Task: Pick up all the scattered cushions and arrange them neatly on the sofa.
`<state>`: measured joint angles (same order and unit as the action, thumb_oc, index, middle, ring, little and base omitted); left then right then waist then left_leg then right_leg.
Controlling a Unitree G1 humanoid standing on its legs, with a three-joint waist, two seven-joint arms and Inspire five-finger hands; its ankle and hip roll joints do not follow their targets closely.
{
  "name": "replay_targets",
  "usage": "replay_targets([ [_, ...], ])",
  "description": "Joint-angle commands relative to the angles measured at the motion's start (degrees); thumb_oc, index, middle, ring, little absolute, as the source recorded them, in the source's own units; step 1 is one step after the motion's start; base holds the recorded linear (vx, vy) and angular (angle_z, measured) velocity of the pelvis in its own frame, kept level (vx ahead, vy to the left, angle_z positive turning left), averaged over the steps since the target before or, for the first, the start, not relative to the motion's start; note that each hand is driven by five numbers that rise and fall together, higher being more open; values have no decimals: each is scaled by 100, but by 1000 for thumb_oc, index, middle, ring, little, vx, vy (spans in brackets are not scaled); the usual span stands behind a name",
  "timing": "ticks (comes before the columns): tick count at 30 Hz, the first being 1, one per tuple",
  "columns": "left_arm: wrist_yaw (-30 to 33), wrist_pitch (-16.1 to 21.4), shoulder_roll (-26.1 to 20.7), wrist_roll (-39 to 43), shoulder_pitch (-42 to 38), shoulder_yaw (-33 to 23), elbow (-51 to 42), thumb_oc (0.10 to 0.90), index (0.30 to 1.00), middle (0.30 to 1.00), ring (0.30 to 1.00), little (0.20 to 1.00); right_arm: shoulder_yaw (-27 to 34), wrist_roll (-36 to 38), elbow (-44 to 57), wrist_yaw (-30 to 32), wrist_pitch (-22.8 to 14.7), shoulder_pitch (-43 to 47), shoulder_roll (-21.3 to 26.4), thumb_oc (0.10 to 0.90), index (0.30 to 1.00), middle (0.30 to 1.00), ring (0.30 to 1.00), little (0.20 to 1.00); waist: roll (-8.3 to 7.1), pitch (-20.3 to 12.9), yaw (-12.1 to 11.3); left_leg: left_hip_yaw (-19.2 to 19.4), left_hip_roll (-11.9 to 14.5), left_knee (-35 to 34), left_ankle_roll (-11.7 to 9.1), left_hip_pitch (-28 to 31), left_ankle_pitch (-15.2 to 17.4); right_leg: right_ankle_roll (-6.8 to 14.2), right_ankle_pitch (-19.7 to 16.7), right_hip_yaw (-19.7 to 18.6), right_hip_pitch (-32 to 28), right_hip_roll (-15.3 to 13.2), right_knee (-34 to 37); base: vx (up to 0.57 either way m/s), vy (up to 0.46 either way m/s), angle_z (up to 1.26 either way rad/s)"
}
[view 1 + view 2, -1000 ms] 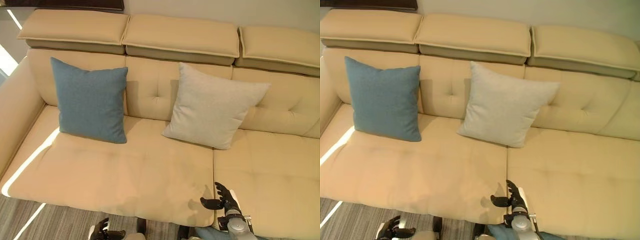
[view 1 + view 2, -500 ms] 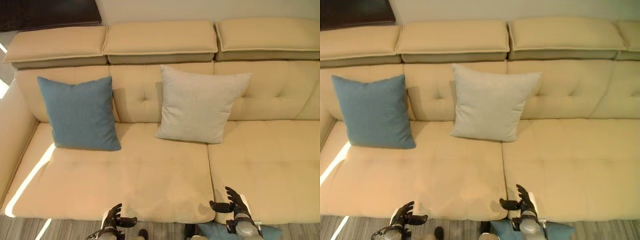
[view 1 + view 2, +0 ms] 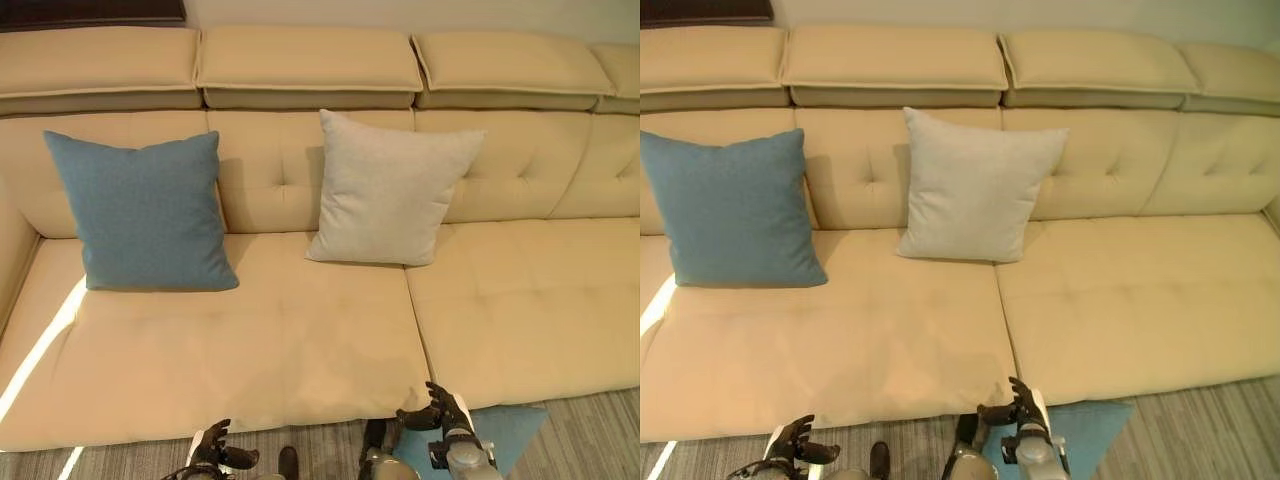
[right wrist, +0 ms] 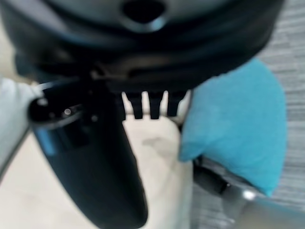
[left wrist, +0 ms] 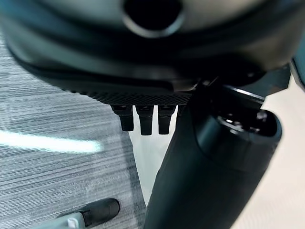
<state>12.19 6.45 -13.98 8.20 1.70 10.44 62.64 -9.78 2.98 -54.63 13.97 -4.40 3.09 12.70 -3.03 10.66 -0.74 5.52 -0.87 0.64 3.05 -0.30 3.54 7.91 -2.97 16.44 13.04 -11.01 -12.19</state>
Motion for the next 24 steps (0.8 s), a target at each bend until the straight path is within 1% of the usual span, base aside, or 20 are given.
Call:
replay_targets([
  [1, 100, 111, -43, -141, -95, -93, 42, 800, 900, 900, 900, 900, 66, -31, 231, 152, -234, 116, 325, 800, 900, 900, 900, 900, 4, -258, -341, -450, -81, 180, -134, -403, 83, 67, 716, -174, -763, 553, -271, -217, -71, -16],
  [2, 113, 118, -51, -98, -49, -87, -40, 800, 900, 900, 900, 900, 50, -8, 267, 155, -216, 96, 313, 800, 900, 900, 900, 900, -94, -340, -496, -338, -141, 217, -153, -602, -14, 31, 766, -274, -1098, 626, 109, -194, -122, -25],
  [3, 124, 144, -8, -40, -59, -91, -76, 800, 900, 900, 900, 900, 31, 9, 316, 159, -233, 75, 314, 800, 900, 900, 900, 900, -124, -386, -505, -334, -164, 177, -188, -676, -88, -4, 802, -483, -1123, 759, 388, -128, -103, -26],
  [4, 124, 144, -8, -40, -57, -90, -77, 800, 900, 900, 900, 900, 31, 9, 317, 159, -232, 72, 314, 800, 900, 900, 900, 900, -124, -388, -511, -329, -162, 173, -189, -673, -88, -6, 797, -489, -1127, 763, 399, -85, -115, -48],
  [5, 127, 173, 7, 26, -84, -80, -151, 800, 900, 900, 900, 900, 13, 29, 386, 165, -243, 63, 357, 800, 900, 900, 900, 900, -125, -404, -516, -285, -161, 164, -231, -752, -152, -69, 771, -659, -1177, 842, 782, -57, -68, -42],
  [6, 127, 173, 8, 26, -83, -79, -151, 800, 900, 900, 900, 900, 14, 29, 387, 165, -242, 62, 357, 800, 900, 900, 900, 900, -124, -406, -515, -286, -159, 167, -232, -756, -151, -70, 768, -657, -1177, 844, 787, -105, -115, -30],
  [7, 134, 192, 22, 66, -131, -40, -173, 800, 900, 900, 900, 900, 16, 66, 425, 182, -253, 48, 384, 800, 900, 900, 900, 900, -103, -361, -477, -317, -168, 221, -280, -891, -227, -128, 792, -686, -1162, 898, 922, -198, -92, -17],
  [8, 131, 203, 85, 66, -241, 81, -242, 800, 900, 900, 900, 900, 57, 141, 474, 223, -253, 45, 461, 800, 900, 900, 900, 900, -9, -221, -421, -359, -160, 270, -404, -1172, -437, -206, 790, -662, -1119, 973, 1138, -198, -92, 0],
  [9, 132, 202, 86, 66, -242, 81, -242, 800, 900, 900, 900, 900, 57, 141, 474, 222, -253, 45, 463, 800, 900, 900, 900, 900, -7, -226, -414, -366, -161, 273, -405, -1181, -439, -207, 787, -654, -1115, 974, 1141, -281, -62, 32],
  [10, 162, 204, 153, 42, -344, 193, -246, 800, 900, 900, 900, 900, 69, 167, 457, 260, -260, 55, 520, 800, 900, 900, 900, 900, 54, -102, -400, -383, -168, 321, -499, -1402, -628, -235, 749, -616, -1080, 988, 1215, -199, -22, 53],
  [12, 178, 202, 209, 10, -460, 315, -277, 800, 900, 900, 900, 900, 92, 202, 397, 309, -242, 76, 572, 800, 900, 900, 900, 900, 125, 18, -357, -491, -231, 407, -627, -1625, -707, -282, 662, -484, -959, 962, 1234, -295, -20, 43],
  [13, 172, 199, 229, 6, -458, 350, -304, 800, 900, 900, 900, 900, 121, 209, 384, 325, -236, 35, 587, 800, 900, 900, 900, 900, 141, 25, -317, -534, -275, 459, -621, -1612, -607, -292, 611, -417, -878, 937, 1241, -358, -13, 49],
  [14, 152, 176, 245, -17, -381, 353, -341, 800, 900, 900, 900, 900, 199, 212, 366, 339, -247, -73, 587, 800, 900, 900, 900, 900, 102, 14, -197, -469, -278, 788, -574, -1390, -217, -289, 483, -255, -758, 793, 1255, -272, -8, 60],
  [16, 108, 166, 280, -25, -313, 335, -333, 800, 900, 900, 900, 900, 280, 240, 354, 331, -259, -176, 560, 800, 900, 900, 900, 900, 70, -38, -97, -434, -253, 1061, -555, -1145, 73, -293, 372, -119, -735, 688, 1309, -147, 14, 62],
  [17, 108, 166, 279, -25, -315, 334, -332, 800, 900, 900, 900, 900, 279, 240, 354, 331, -259, -175, 559, 800, 900, 900, 900, 900, 65, -56, -83, -444, -262, 1050, -553, -1167, 51, -292, 365, -107, -714, 680, 1310, -74, 19, 49],
  [19, 69, 143, 342, -49, -282, 327, -190, 800, 900, 900, 900, 900, 330, 259, 166, 292, -281, -247, 495, 800, 900, 900, 900, 900, 61, -148, 39, -454, -145, 1260, -595, -511, 362, -284, 222, 30, -750, 625, 1414, -93, 55, 23],
  [20, 66, 143, 358, -67, -288, 332, -140, 800, 900, 900, 900, 900, 339, 267, 72, 272, -282, -241, 490, 800, 900, 900, 900, 900, 74, -187, 74, -488, -116, 1257, -614, -324, 420, -278, 179, 59, -746, 619, 1420, -121, 97, 1],
  [21, 62, 156, 382, -67, -300, 352, -112, 800, 900, 900, 900, 900, 359, 267, -5, 264, -281, -229, 486, 800, 900, 900, 900, 900, 102, -241, 124, -550, -72, 1124, -649, -43, 476, -257, 110, 105, -711, 625, 1431, -87, 67, 4],
  [22, 62, 156, 380, -67, -302, 352, -111, 800, 900, 900, 900, 900, 359, 267, -6, 264, -281, -227, 485, 800, 900, 900, 900, 900, 89, -248, 136, -558, -89, 1105, -645, -50, 449, -254, 105, 112, -699, 607, 1431, -152, 112, 5],
  [24, 74, 174, 400, -42, -315, 369, -132, 800, 900, 900, 900, 900, 386, 315, -67, 240, -285, -216, 459, 800, 900, 900, 900, 900, 134, -326, 210, -733, -45, 754, -656, 245, 531, -209, 22, 128, -607, 634, 1433, -138, 92, 11],
])
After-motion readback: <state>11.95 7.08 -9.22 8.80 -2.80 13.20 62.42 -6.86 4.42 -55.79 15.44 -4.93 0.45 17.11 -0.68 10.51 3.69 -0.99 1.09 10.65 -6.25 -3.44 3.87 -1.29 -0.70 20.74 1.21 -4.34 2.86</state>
